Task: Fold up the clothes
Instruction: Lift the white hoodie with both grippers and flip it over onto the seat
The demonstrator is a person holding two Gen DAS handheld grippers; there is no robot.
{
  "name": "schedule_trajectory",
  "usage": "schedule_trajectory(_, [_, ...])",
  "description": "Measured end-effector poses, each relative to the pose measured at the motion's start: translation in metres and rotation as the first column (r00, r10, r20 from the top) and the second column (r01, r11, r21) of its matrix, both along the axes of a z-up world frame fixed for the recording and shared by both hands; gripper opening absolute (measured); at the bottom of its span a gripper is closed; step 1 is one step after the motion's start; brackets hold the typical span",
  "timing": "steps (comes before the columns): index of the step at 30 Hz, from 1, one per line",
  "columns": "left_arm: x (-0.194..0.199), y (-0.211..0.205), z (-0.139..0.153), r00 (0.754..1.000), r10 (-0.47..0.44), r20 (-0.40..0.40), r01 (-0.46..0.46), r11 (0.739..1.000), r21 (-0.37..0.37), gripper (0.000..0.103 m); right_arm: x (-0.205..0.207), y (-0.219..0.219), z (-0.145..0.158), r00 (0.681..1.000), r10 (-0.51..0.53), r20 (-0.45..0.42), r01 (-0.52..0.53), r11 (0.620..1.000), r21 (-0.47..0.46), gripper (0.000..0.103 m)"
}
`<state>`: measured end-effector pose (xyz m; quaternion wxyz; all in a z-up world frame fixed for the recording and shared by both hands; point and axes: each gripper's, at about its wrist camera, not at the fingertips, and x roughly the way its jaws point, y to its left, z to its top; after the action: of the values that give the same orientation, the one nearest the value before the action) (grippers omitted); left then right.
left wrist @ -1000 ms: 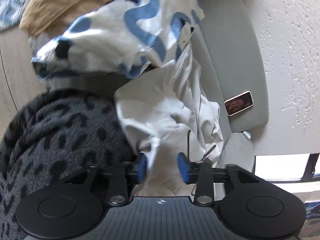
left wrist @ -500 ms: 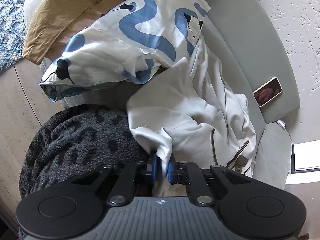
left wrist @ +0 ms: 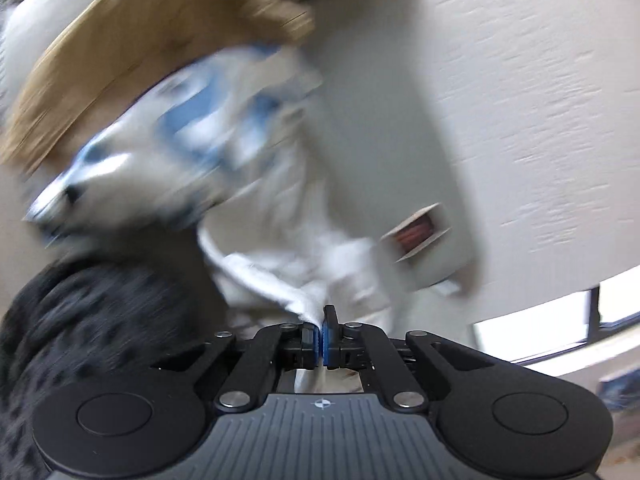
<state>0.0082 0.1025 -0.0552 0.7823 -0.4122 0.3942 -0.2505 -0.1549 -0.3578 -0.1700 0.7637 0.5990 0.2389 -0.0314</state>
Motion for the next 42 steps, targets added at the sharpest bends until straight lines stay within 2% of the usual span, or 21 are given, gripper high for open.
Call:
schedule_trajectory(2, [-0.001, -0.003, 0.037, 0.992, -0.008, 0.126, 0.015, 0.999, -0.052, 0.000, 0.002, -0.003, 0.036, 0.997, -0.013, 0.078, 0.022, 0.994, -0.108, 0.002])
schedule_trajectory(4, [-0.005, -0.006, 0.081, 0.964, -0.013, 0.267, 0.040, 0.995, -0.094, 0.000, 0.000, -0.005, 0.085, 0.981, -0.021, 0.195, 0.063, 0.975, -0.212, 0.002])
schedule_trajectory(6, [-0.016, -0.006, 0.130, 0.914, 0.002, 0.406, 0.063, 0.987, -0.147, 0.000, -0.010, -0.003, 0.140, 0.946, -0.022, 0.323, 0.124, 0.947, -0.297, 0.002])
schedule_trajectory(8, [-0.030, -0.003, 0.179, 0.847, 0.031, 0.530, 0.089, 0.976, -0.199, 0.000, -0.029, 0.004, 0.198, 0.895, -0.003, 0.446, 0.191, 0.907, -0.376, 0.002])
schedule_trajectory(11, [-0.066, 0.010, 0.247, 0.719, 0.102, 0.687, 0.104, 0.962, -0.252, 0.000, -0.071, 0.027, 0.283, 0.789, 0.056, 0.612, 0.331, 0.801, -0.499, 0.002])
schedule_trajectory(14, [-0.100, 0.021, 0.298, 0.603, 0.163, 0.781, 0.095, 0.957, -0.273, 0.000, -0.121, 0.061, 0.352, 0.674, 0.139, 0.725, 0.489, 0.652, -0.580, 0.001])
schedule_trajectory(15, [-0.109, 0.025, 0.311, 0.573, 0.176, 0.800, 0.095, 0.956, -0.278, 0.000, -0.136, 0.072, 0.371, 0.645, 0.164, 0.746, 0.538, 0.596, -0.596, 0.001])
schedule_trajectory(17, [-0.117, 0.028, 0.329, 0.553, 0.188, 0.812, 0.103, 0.951, -0.290, 0.000, -0.159, 0.091, 0.401, 0.615, 0.199, 0.763, 0.601, 0.509, -0.617, 0.001])
schedule_trajectory(19, [-0.117, 0.025, 0.340, 0.563, 0.183, 0.806, 0.108, 0.950, -0.292, 0.000, -0.169, 0.100, 0.423, 0.630, 0.201, 0.750, 0.611, 0.467, -0.638, 0.001])
schedule_trajectory(21, [-0.100, 0.012, 0.334, 0.621, 0.153, 0.769, 0.105, 0.956, -0.274, 0.000, -0.163, 0.097, 0.438, 0.681, 0.179, 0.710, 0.571, 0.476, -0.668, 0.001])
schedule_trajectory(24, [-0.058, -0.014, 0.313, 0.747, 0.074, 0.661, 0.101, 0.969, -0.223, 0.000, -0.127, 0.072, 0.439, 0.785, 0.128, 0.606, 0.451, 0.552, -0.701, 0.002])
schedule_trajectory(26, [-0.016, -0.032, 0.290, 0.831, 0.018, 0.556, 0.100, 0.979, -0.180, 0.000, -0.086, 0.047, 0.421, 0.856, 0.088, 0.509, 0.351, 0.624, -0.698, 0.002])
schedule_trajectory(28, [0.023, -0.046, 0.278, 0.889, -0.016, 0.458, 0.087, 0.987, -0.136, 0.000, -0.038, 0.019, 0.395, 0.912, 0.055, 0.406, 0.262, 0.684, -0.681, 0.002])
schedule_trajectory(29, [0.042, -0.053, 0.275, 0.904, -0.019, 0.427, 0.077, 0.990, -0.119, 0.000, -0.014, 0.004, 0.381, 0.935, 0.041, 0.352, 0.220, 0.712, -0.667, 0.002])
schedule_trajectory(32, [0.083, -0.074, 0.280, 0.898, -0.008, 0.440, 0.065, 0.991, -0.116, 0.000, 0.048, -0.032, 0.351, 0.961, -0.021, 0.274, 0.194, 0.759, -0.621, 0.002])
schedule_trajectory(34, [0.091, -0.083, 0.297, 0.855, -0.006, 0.518, 0.085, 0.988, -0.129, 0.000, 0.066, -0.046, 0.355, 0.946, -0.050, 0.320, 0.245, 0.758, -0.605, 0.002])
schedule_trajectory(36, [0.087, -0.085, 0.318, 0.785, -0.005, 0.620, 0.103, 0.987, -0.122, 0.000, 0.060, -0.040, 0.383, 0.908, -0.031, 0.419, 0.320, 0.697, -0.641, 0.002])
schedule_trajectory(38, [0.080, -0.082, 0.327, 0.747, -0.024, 0.665, 0.115, 0.989, -0.093, 0.000, 0.043, -0.024, 0.415, 0.873, 0.004, 0.488, 0.382, 0.616, -0.689, 0.001])
schedule_trajectory(39, [0.078, -0.080, 0.325, 0.748, -0.039, 0.663, 0.122, 0.989, -0.078, 0.000, 0.033, -0.016, 0.423, 0.866, 0.017, 0.500, 0.401, 0.575, -0.713, 0.001])
schedule_trajectory(40, [0.078, -0.079, 0.316, 0.761, -0.060, 0.646, 0.132, 0.989, -0.064, 0.000, 0.028, -0.015, 0.421, 0.876, 0.018, 0.482, 0.390, 0.563, -0.729, 0.001])
schedule_trajectory(42, [0.080, -0.077, 0.278, 0.806, -0.103, 0.583, 0.147, 0.989, -0.029, 0.000, 0.025, -0.020, 0.402, 0.913, 0.008, 0.407, 0.328, 0.579, -0.746, 0.002])
